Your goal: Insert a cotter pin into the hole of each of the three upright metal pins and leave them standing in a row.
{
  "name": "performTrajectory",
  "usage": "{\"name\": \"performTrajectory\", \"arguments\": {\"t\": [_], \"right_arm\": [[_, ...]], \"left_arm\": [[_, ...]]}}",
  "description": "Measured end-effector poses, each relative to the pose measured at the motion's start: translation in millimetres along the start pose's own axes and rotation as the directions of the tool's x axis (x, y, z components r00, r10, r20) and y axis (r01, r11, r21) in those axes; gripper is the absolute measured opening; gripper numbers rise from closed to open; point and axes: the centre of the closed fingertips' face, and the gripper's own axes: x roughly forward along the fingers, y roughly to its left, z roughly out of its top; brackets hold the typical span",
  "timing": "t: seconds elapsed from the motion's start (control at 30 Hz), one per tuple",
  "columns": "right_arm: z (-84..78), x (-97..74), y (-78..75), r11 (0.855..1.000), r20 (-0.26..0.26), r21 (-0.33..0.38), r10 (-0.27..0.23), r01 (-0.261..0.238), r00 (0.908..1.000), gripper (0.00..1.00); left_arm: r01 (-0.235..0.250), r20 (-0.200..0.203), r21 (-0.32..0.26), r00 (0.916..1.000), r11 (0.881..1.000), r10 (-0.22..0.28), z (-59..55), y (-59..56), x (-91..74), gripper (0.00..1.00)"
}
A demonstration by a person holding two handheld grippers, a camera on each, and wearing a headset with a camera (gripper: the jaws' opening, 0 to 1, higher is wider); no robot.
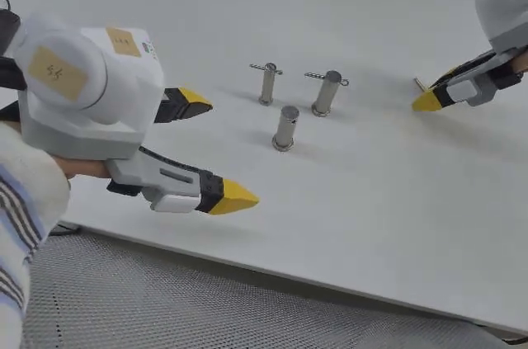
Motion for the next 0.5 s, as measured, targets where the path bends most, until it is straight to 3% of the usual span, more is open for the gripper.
{"name": "performTrajectory", "arguments": {"t": [0.5], "right_arm": [[-1.8, -0.9, -11.0, 0.997, -0.073, -0.046, -0.062, 0.059, 0.9954, 0.07]], "left_arm": [[-0.005, -0.019, 0.004, 0.9998, 1.0, 0.005, -3.1, 0.0, 1.9, 0.74]]}}
